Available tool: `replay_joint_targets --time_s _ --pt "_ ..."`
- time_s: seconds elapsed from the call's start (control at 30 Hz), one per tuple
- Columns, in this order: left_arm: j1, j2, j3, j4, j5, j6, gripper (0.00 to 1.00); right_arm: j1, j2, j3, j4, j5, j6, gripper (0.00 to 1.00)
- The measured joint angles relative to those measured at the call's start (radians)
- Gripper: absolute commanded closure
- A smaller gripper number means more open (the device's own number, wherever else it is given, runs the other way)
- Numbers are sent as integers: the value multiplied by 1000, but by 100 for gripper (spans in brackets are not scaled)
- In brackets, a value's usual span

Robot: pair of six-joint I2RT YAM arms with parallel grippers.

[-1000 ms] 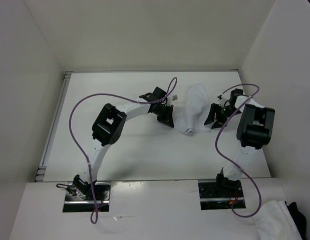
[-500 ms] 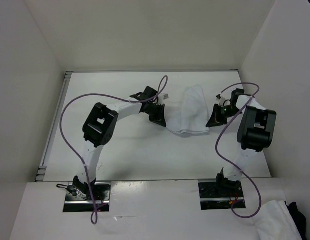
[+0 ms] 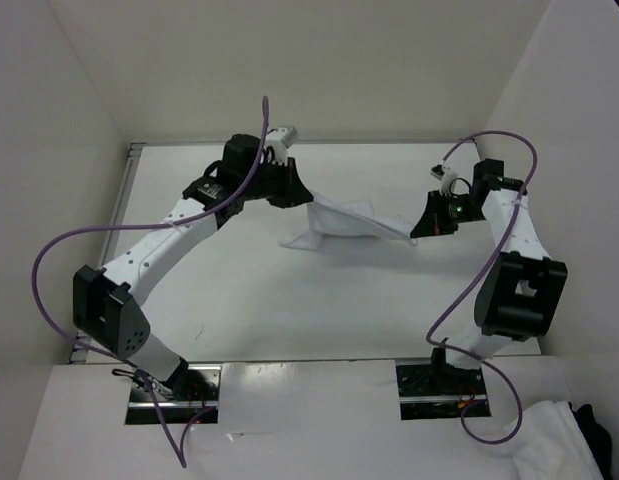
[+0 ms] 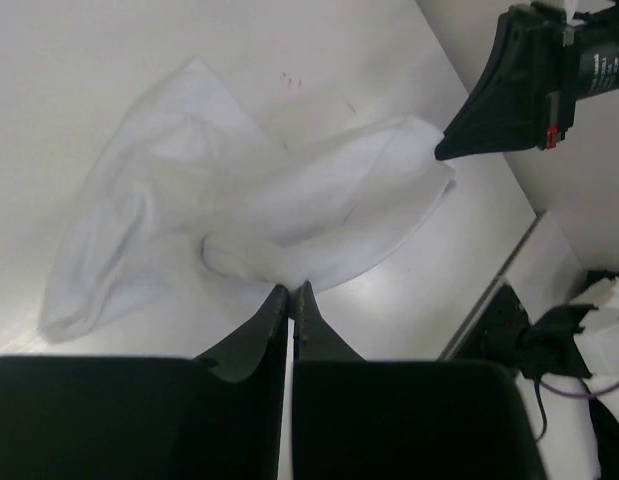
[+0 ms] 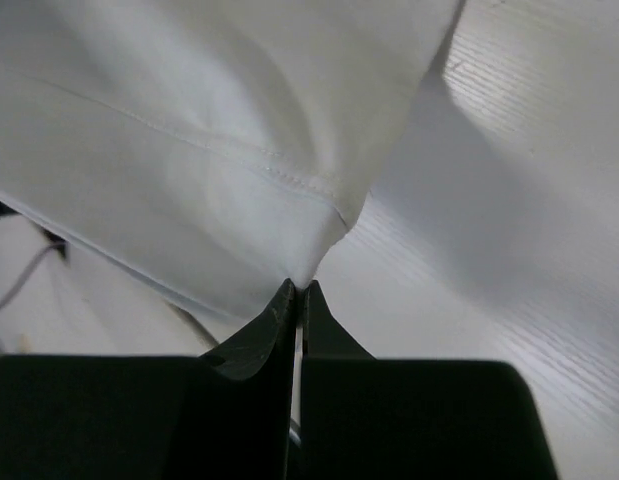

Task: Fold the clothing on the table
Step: Flatten the skirt out

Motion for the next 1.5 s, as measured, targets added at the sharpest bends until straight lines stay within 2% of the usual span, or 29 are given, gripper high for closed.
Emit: replay_joint_targets --time_s 0.1,0.23,0.37,0.5,0.6,0.67,0.73,0.9,0.93,1.0,1.03,1.07,1.1,1.13,1.17,1.2,1.3,1.4,1.43,1.5 --pt "20 80 97 -25 -11 5 100 13 133 107 16 -60 101 100" --pt "72 317 357 -78 -23 15 100 36 294 337 104 -98 227 100" --pt "154 509 594 -121 0 2 100 58 382 587 143 -93 292 100" --pt "228 575 764 -153 2 -1 100 63 392 754 262 -111 362 100" --pt "235 529 805 -146 -24 20 100 63 321 731 389 -136 422 100" --pt "215 451 760 -130 -56 56 100 64 251 665 438 -145 427 100" --pt "195 345 651 -107 -84 85 100 64 186 570 460 -142 403 100" --pt "160 89 188 15 -100 116 100 67 117 232 425 -85 256 100" --pt "160 64 85 34 -100 118 96 69 127 158 406 -59 222 100" --pt "159 53 -114 45 -95 119 81 71 153 42 343 -12 163 96" --pt "158 58 -213 43 -89 119 73 72 168 -3 297 14 133 84" --pt "157 66 -300 17 -92 124 52 72 182 -35 248 40 104 76" --pt "154 71 -375 -16 -92 128 34 69 192 -56 193 70 59 62" --pt "152 70 -435 -53 -95 131 18 61 199 -65 141 91 22 28" --pt "150 60 -478 -87 -99 129 12 51 200 -68 97 108 -7 20" --pt "144 39 -504 -115 -106 118 7 37 198 -68 61 121 -47 11" --pt "128 -69 -495 -133 -125 107 4 -14 156 -58 -3 146 -119 2" --pt "125 -126 -411 -109 -120 108 4 -43 90 -5 -34 169 -148 2" --pt "125 -119 -374 -94 -107 109 1 -43 74 16 -34 175 -150 8" --pt "126 -76 -314 -60 -69 109 1 -45 62 48 -29 184 -151 13"
